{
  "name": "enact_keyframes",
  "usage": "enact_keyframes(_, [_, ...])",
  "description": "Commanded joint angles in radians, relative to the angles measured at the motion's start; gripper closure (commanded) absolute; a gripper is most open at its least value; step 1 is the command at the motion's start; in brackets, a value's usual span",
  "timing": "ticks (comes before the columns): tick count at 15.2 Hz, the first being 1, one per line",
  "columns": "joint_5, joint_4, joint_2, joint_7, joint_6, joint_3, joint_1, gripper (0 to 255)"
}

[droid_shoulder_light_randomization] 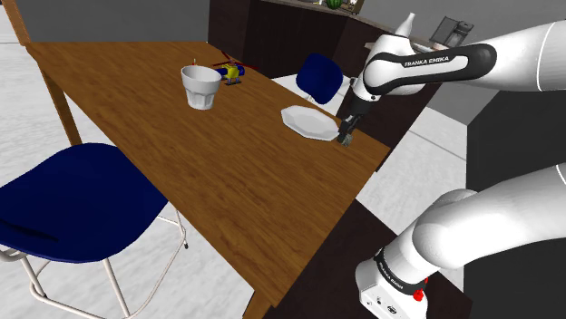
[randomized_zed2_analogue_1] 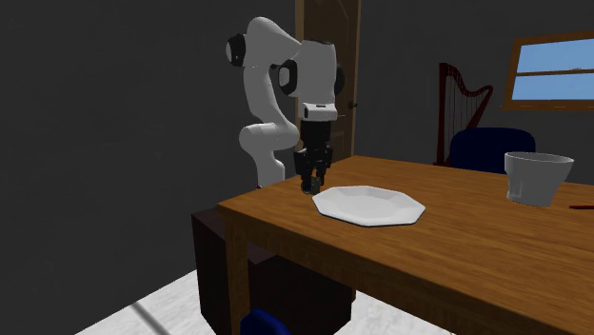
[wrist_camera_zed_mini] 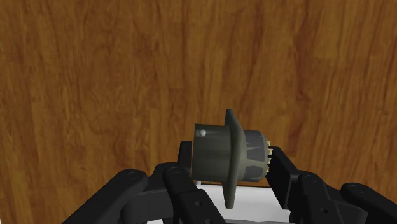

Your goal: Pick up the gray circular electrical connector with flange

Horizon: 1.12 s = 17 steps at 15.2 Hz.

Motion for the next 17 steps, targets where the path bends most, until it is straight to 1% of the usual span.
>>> enact_keyframes(1, [0.000,0.000,0.000,0.000,0.000,0.000,0.000,255])
enact_keyframes(3, [0.000,-0.001,0.003,-0.001,0.004,-0.001,0.000,255])
enact_keyframes(17, [0.007,0.143,-0.055,-0.001,-0.198,0.021,0.003,255])
